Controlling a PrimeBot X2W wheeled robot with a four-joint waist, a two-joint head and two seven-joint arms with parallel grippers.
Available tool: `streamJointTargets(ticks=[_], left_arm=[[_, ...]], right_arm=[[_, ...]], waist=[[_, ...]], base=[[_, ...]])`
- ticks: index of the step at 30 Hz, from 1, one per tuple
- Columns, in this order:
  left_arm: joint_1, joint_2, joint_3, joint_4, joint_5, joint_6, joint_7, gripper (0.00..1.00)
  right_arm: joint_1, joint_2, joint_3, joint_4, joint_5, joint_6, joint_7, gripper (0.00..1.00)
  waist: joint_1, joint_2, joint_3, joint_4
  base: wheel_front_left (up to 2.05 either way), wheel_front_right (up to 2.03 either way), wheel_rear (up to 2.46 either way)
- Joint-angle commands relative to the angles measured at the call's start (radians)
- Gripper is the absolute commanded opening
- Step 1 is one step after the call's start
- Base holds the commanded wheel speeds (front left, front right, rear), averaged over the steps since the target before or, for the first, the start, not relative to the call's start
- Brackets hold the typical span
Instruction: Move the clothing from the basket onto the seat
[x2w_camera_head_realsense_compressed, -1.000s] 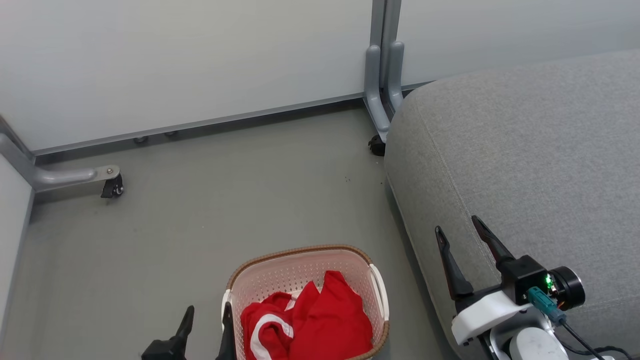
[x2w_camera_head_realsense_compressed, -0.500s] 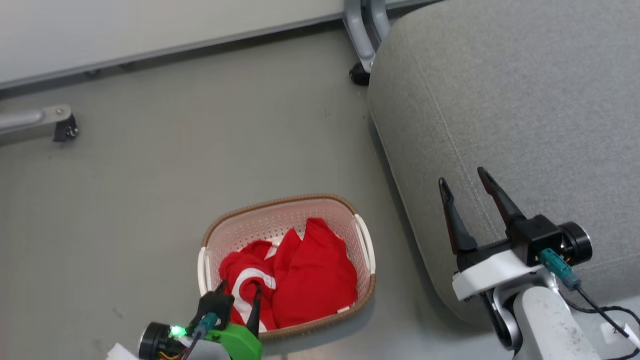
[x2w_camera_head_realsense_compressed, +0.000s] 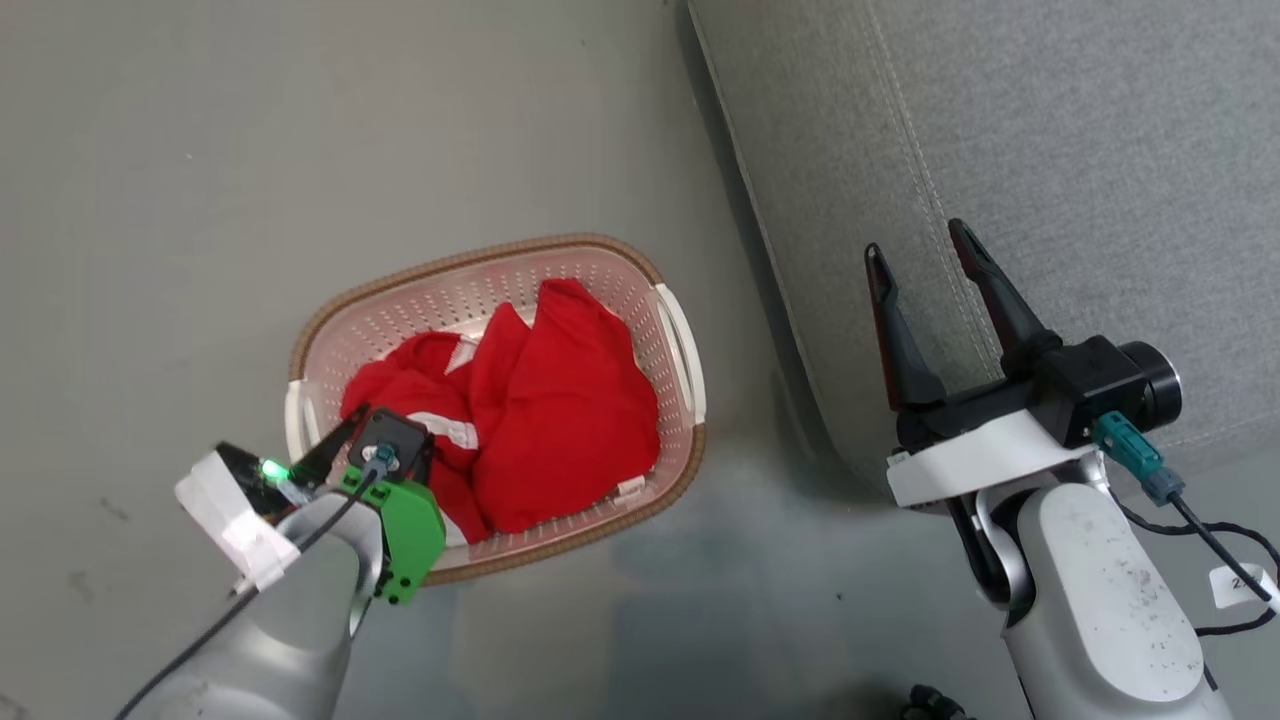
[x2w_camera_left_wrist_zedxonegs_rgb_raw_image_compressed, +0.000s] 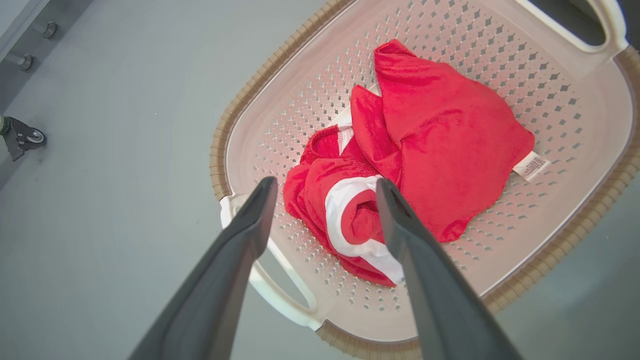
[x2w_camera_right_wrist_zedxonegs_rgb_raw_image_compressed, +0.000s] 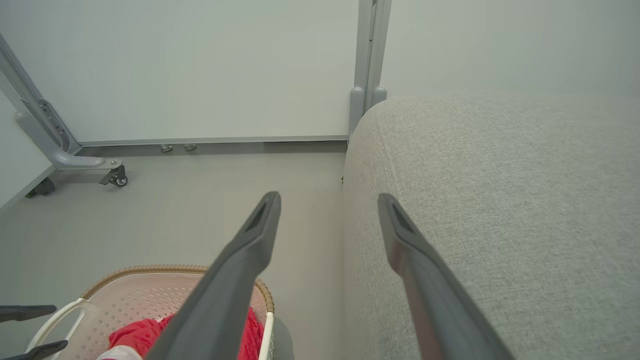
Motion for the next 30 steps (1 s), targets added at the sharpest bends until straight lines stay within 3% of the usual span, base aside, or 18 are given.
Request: streamJointTargets(ticks=[1,8,17,23,30], left_arm=[[-0.051,0.016,-0.013,0.008,0.018,-0.010,-0.002,1.00],[-0.156,0.059,-0.117,0.063,0.108,-0.038,0.084,1.00],[-0.209,0.119,-0.165,0.081,0.141,-0.057,0.237,1.00],[-0.237,0.149,-0.208,0.083,0.175,-0.036,0.340,1.00],[-0.273,0.170,-0.260,0.083,0.205,-0.072,0.439,1.00]], right_arm=[[-0.023,0.008,-0.003,-0.005,0.012,0.000,-0.004,1.00],[-0.054,0.017,0.011,-0.004,0.035,0.000,-0.004,1.00],[-0.079,0.018,0.057,-0.028,0.110,0.000,-0.004,1.00],[-0.088,0.019,0.080,-0.037,0.140,0.000,-0.004,1.00],[-0.098,0.018,0.103,-0.056,0.168,0.000,-0.004,1.00]], waist=[[-0.0001,-0.0001,0.173,-0.098],[-0.0001,-0.0001,0.247,-0.141],[-0.0001,-0.0001,0.303,-0.189],[-0.0001,-0.0001,0.336,-0.213],[-0.0001,-0.0001,0.375,-0.242]], base=[[0.00,0.00,0.00],[0.00,0.00,0.00],[0.00,0.00,0.00],[0.00,0.00,0.00],[0.00,0.00,0.00]])
